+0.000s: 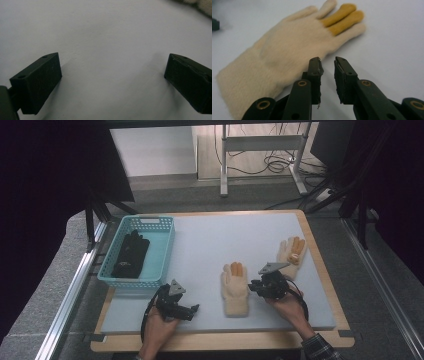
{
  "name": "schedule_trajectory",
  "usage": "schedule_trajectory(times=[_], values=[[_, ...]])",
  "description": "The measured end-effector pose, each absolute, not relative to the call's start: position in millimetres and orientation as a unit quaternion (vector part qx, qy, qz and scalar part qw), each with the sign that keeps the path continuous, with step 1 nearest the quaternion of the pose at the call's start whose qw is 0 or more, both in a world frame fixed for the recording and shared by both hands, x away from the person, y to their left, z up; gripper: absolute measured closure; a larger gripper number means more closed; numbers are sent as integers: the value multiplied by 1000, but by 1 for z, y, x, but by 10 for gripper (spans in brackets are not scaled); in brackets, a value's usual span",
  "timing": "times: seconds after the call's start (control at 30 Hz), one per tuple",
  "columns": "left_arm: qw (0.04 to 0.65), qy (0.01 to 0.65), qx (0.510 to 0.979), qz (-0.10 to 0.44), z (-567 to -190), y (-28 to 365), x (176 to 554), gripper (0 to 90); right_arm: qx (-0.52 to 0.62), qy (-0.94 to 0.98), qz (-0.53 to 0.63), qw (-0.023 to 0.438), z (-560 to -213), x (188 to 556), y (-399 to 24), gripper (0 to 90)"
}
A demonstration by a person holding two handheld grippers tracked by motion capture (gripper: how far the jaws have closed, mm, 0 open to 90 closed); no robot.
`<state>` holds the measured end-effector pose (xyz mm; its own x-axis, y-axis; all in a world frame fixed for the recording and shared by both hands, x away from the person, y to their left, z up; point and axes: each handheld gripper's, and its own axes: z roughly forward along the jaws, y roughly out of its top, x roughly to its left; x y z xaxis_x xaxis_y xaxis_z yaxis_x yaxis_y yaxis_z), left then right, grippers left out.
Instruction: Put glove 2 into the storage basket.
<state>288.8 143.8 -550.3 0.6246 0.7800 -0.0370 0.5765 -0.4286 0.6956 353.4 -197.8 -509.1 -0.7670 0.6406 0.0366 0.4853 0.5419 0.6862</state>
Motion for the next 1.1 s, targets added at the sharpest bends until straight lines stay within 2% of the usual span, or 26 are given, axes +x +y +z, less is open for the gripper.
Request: schedule_trajectory(times=[0.23, 0.37, 0.63, 0.8, 1.1], values=[[346, 407, 832, 147, -550, 144, 289, 13, 302, 875, 364, 105, -515, 339, -189, 720], [346, 407, 832, 147, -550, 144, 289, 13, 309, 869, 366, 123, -510, 344, -196, 657], [346, 407, 832, 147, -550, 144, 289, 13, 385, 830, 360, 184, -495, 386, -258, 514], [346, 408, 832, 147, -550, 144, 289, 12, 430, 801, 356, 218, -487, 407, -295, 461], [346, 408, 832, 147, -550, 144, 289, 13, 457, 791, 333, 232, -498, 438, -323, 400]])
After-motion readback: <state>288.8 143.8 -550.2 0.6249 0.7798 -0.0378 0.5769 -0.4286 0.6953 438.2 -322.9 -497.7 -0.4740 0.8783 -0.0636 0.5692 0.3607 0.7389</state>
